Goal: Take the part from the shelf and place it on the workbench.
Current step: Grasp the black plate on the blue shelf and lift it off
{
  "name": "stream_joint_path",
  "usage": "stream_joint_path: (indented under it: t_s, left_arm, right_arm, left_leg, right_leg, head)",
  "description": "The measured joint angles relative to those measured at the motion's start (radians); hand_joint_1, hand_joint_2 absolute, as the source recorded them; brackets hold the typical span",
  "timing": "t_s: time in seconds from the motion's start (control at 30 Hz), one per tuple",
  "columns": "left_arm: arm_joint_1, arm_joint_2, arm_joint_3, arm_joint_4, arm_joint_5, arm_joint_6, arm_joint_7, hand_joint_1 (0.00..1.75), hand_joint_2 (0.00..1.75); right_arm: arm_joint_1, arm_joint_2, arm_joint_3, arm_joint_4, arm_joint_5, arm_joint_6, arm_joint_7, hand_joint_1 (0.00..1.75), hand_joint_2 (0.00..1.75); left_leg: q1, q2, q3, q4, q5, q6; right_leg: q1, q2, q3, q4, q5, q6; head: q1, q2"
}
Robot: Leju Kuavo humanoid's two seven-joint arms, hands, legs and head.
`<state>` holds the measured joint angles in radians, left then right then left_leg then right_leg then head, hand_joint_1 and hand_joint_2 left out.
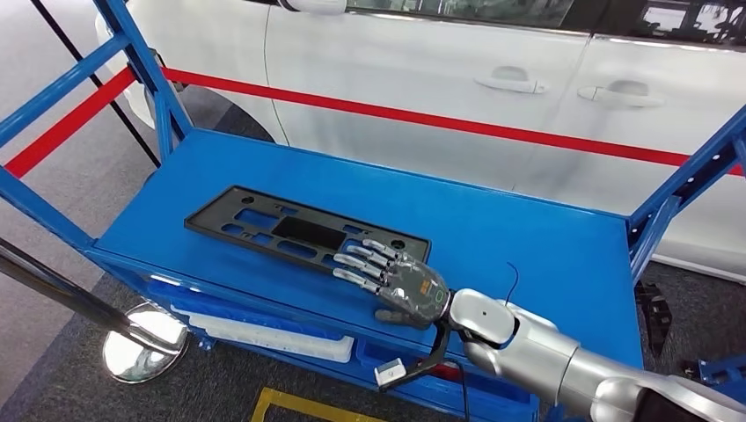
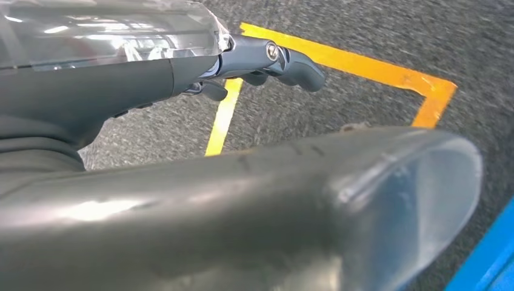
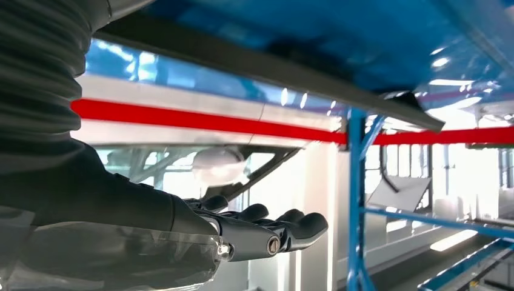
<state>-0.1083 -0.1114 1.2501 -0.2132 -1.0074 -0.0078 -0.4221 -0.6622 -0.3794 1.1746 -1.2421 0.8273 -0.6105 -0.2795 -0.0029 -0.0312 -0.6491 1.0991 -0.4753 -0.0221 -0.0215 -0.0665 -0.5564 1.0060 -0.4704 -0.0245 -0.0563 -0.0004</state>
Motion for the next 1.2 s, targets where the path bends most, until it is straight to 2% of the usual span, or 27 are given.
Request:
stream_joint_path:
  t_s: [0.07,0.1,0.13,0.17,0.23,0.27,0.3,0.4,0.47,0.53,0.57,0.6,0.63,0.67,0.7,0.77,0.8,0.83,0.87,0.93,0.97,1.0,1.03,1.1,1.13,1.17,1.2]
  left_arm:
    - [-0.003,0.001,-0.007,0.000,-0.008,-0.004,0.000,0.00,0.00]
    - [-0.002,0.001,-0.009,0.000,-0.012,-0.006,0.000,0.00,0.00]
    - [-0.002,0.002,-0.011,0.000,-0.015,-0.008,0.000,0.00,0.00]
    - [-0.002,0.003,-0.013,0.000,-0.017,-0.011,0.000,0.00,0.00]
    - [-0.003,0.006,-0.021,0.000,-0.021,-0.013,-0.001,0.00,0.00]
    - [-0.003,0.007,-0.025,0.000,-0.022,-0.013,-0.001,0.00,0.00]
    - [-0.003,0.008,-0.028,0.000,-0.024,-0.014,-0.001,0.00,0.00]
    - [-0.001,0.008,-0.031,0.000,-0.028,-0.015,-0.002,0.00,0.00]
    - [-0.004,0.008,-0.032,0.000,-0.030,-0.016,-0.003,0.00,0.00]
    - [-0.010,0.008,-0.034,0.000,-0.033,-0.016,-0.004,0.00,0.00]
    - [-0.012,0.008,-0.035,0.000,-0.035,-0.016,-0.004,0.00,0.00]
    - [-0.013,0.009,-0.036,0.000,-0.037,-0.016,-0.004,0.00,0.00]
    - [-0.013,0.009,-0.037,0.000,-0.039,-0.016,-0.003,0.00,0.00]
    - [-0.013,0.009,-0.039,0.000,-0.040,-0.016,-0.002,0.00,0.00]
    - [-0.013,0.009,-0.040,0.000,-0.042,-0.016,-0.001,0.00,0.00]
    - [-0.013,0.008,-0.044,0.000,-0.043,-0.015,0.000,0.00,0.00]
    - [-0.013,0.008,-0.046,0.000,-0.043,-0.014,0.001,0.00,0.00]
    - [-0.013,0.008,-0.047,0.000,-0.043,-0.012,0.001,0.00,0.00]
    - [-0.012,0.008,-0.048,0.000,-0.043,-0.011,0.001,0.00,0.00]
    - [-0.011,0.008,-0.049,0.000,-0.042,-0.010,0.001,0.00,0.00]
    - [-0.012,0.008,-0.049,0.000,-0.042,-0.009,0.001,0.00,0.00]
    - [-0.013,0.009,-0.049,0.000,-0.041,-0.008,0.000,0.00,0.00]
    - [-0.015,0.009,-0.049,0.000,-0.040,-0.007,-0.001,0.00,0.00]
    - [-0.015,0.008,-0.049,0.000,-0.039,-0.006,-0.002,0.00,0.00]
    - [-0.013,0.008,-0.049,0.000,-0.038,-0.004,-0.002,0.00,0.00]
    - [-0.011,0.008,-0.049,0.000,-0.037,-0.002,-0.002,0.00,0.00]
    - [-0.010,0.009,-0.049,0.000,-0.036,0.000,-0.002,0.00,0.00]
  right_arm:
    - [-0.013,-0.005,0.000,0.013,0.010,-0.009,0.015,0.00,1.75]
    - [-0.015,-0.006,0.000,0.022,0.017,-0.014,0.025,0.00,1.75]
    - [-0.016,-0.006,0.002,0.032,0.026,-0.020,0.035,0.00,1.75]
    - [-0.017,-0.006,0.005,0.043,0.034,-0.027,0.047,0.00,1.75]
    - [-0.025,-0.006,0.011,0.062,0.044,-0.040,0.069,0.00,1.75]
    - [-0.029,-0.006,0.014,0.069,0.046,-0.044,0.076,0.00,1.75]
    - [-0.034,-0.007,0.017,0.076,0.048,-0.047,0.082,0.00,1.75]
    - [-0.048,-0.007,0.027,0.093,0.049,-0.052,0.108,0.00,1.75]
    - [-0.061,-0.004,0.037,0.111,0.047,-0.055,0.136,0.00,1.75]
    - [-0.074,0.004,0.049,0.135,0.046,-0.060,0.163,0.00,1.75]
    - [-0.079,0.008,0.058,0.150,0.048,-0.062,0.177,0.00,1.75]
    - [-0.081,0.011,0.067,0.165,0.051,-0.064,0.189,0.00,1.75]
    - [-0.081,0.013,0.075,0.179,0.056,-0.065,0.200,0.00,1.75]
    - [-0.082,0.015,0.083,0.193,0.064,-0.068,0.212,0.00,1.75]
    - [-0.085,0.015,0.090,0.204,0.075,-0.071,0.222,0.00,1.75]
    - [-0.094,0.015,0.102,0.221,0.105,-0.078,0.247,0.00,1.75]
    - [-0.100,0.016,0.109,0.227,0.122,-0.081,0.260,0.00,1.75]
    - [-0.106,0.016,0.116,0.231,0.137,-0.082,0.272,0.09,1.75]
    - [-0.110,0.016,0.123,0.234,0.150,-0.082,0.284,0.28,1.75]
    - [-0.113,0.017,0.134,0.237,0.171,-0.079,0.303,1.04,1.75]
    - [-0.114,0.017,0.140,0.239,0.182,-0.076,0.314,1.37,1.75]
    - [-0.115,0.016,0.145,0.241,0.192,-0.071,0.324,1.61,1.75]
    - [-0.117,0.015,0.151,0.242,0.201,-0.065,0.334,1.68,1.75]
    - [-0.118,0.013,0.161,0.245,0.215,-0.056,0.347,1.72,1.75]
    - [-0.118,0.012,0.165,0.246,0.222,-0.052,0.353,1.73,1.75]
    - [-0.118,0.012,0.169,0.246,0.227,-0.049,0.358,1.72,1.75]
    - [-0.119,0.012,0.173,0.247,0.231,-0.047,0.361,1.72,1.75]
  left_leg:
    - [0.000,0.008,-0.063,0.137,-0.069,-0.010]
    - [0.000,0.009,-0.085,0.186,-0.086,-0.014]
    - [0.000,0.009,-0.092,0.202,-0.085,-0.015]
    - [0.001,0.009,-0.078,0.176,-0.064,-0.016]
    - [0.002,0.003,-0.008,0.035,0.003,-0.012]
    - [0.001,-0.002,0.024,-0.031,0.028,-0.006]
    - [0.000,-0.006,0.043,-0.074,0.042,0.002]
    - [-0.002,-0.008,0.049,-0.096,0.052,0.029]
    - [0.002,-0.010,0.053,-0.103,0.059,0.043]
    - [0.006,-0.015,0.053,-0.107,0.064,0.051]
    - [0.006,-0.017,0.052,-0.107,0.065,0.053]
    - [0.006,-0.020,0.052,-0.107,0.065,0.053]
    - [0.005,-0.024,0.052,-0.106,0.065,0.053]
    - [0.005,-0.027,0.052,-0.105,0.064,0.053]
    - [0.005,-0.030,0.053,-0.103,0.063,0.052]
    - [0.003,-0.033,0.052,-0.099,0.060,0.046]
    - [0.001,-0.033,0.049,-0.097,0.059,0.042]
    - [-0.001,-0.031,0.044,-0.096,0.060,0.037]
    - [-0.003,-0.029,0.040,-0.096,0.061,0.032]
    - [-0.002,-0.024,0.036,-0.093,0.059,0.021]
    - [-0.001,-0.018,0.031,-0.079,0.048,0.014]
    - [-0.001,-0.011,0.017,-0.047,0.025,0.007]
    - [0.000,-0.003,-0.008,0.009,-0.008,-0.001]
    - [0.000,0.009,-0.076,0.148,-0.076,-0.011]
    - [0.000,0.011,-0.100,0.196,-0.090,-0.013]
    - [0.000,0.011,-0.105,0.204,-0.082,-0.014]
    - [0.000,0.011,-0.089,0.168,-0.055,-0.013]
  right_leg:
    - [0.002,-0.005,-0.002,0.000,0.001,-0.004]
    - [0.003,-0.007,-0.002,0.000,0.001,-0.004]
    - [0.004,-0.009,-0.002,0.001,0.001,-0.004]
    - [0.004,-0.010,-0.002,0.001,0.001,-0.004]
    - [0.003,-0.011,-0.001,0.004,0.000,0.000]
    - [0.005,-0.008,-0.002,0.006,-0.001,0.004]
    - [0.007,-0.006,-0.002,0.008,-0.001,0.009]
    - [0.009,-0.004,-0.004,0.008,-0.001,0.025]
    - [0.006,0.009,-0.014,0.028,-0.019,0.032]
    - [0.000,0.032,-0.052,0.118,-0.071,0.037]
    - [-0.002,0.042,-0.084,0.192,-0.104,0.039]
    - [-0.004,0.047,-0.112,0.255,-0.124,0.040]
    - [-0.006,0.049,-0.128,0.291,-0.127,0.041]
    - [-0.007,0.050,-0.128,0.291,-0.111,0.041]
    - [-0.007,0.049,-0.108,0.245,-0.076,0.038]
    - [-0.003,0.030,-0.046,0.111,-0.009,0.030]
    - [0.002,0.020,-0.024,0.060,0.004,0.025]
    - [0.007,0.011,-0.013,0.032,0.004,0.022]
    - [0.011,0.008,-0.011,0.023,-0.002,0.020]
    - [0.009,0.013,-0.011,0.012,-0.003,0.015]
    - [0.007,0.012,-0.009,0.008,-0.001,0.010]
    - [0.004,0.009,-0.007,0.004,0.001,0.005]
    - [0.003,0.005,-0.006,0.001,0.002,0.000]
    - [0.005,0.002,-0.006,0.001,0.001,-0.004]
    - [0.006,0.002,-0.006,0.001,0.001,-0.005]
    - [0.006,0.002,-0.005,0.001,0.000,-0.005]
    - [0.006,0.002,-0.004,0.001,0.000,-0.004]
  head:
    - [0.000,0.000]
    - [0.000,0.000]
    - [0.000,0.000]
    - [0.000,0.000]
    - [0.000,0.000]
    - [0.000,0.000]
    - [0.000,0.000]
    - [0.000,0.000]
    - [0.000,0.000]
    - [0.000,0.000]
    - [0.000,0.000]
    - [0.000,0.000]
    - [0.000,0.000]
    - [0.000,0.000]
    - [0.000,0.000]
    - [0.000,0.000]
    - [0.000,0.000]
    - [0.000,0.000]
    - [0.000,0.000]
    - [0.000,0.000]
    - [0.000,0.000]
    - [0.000,0.000]
    - [0.000,0.000]
    - [0.000,0.000]
    - [0.000,0.000]
    - [0.000,0.000]
    - [0.000,0.000]
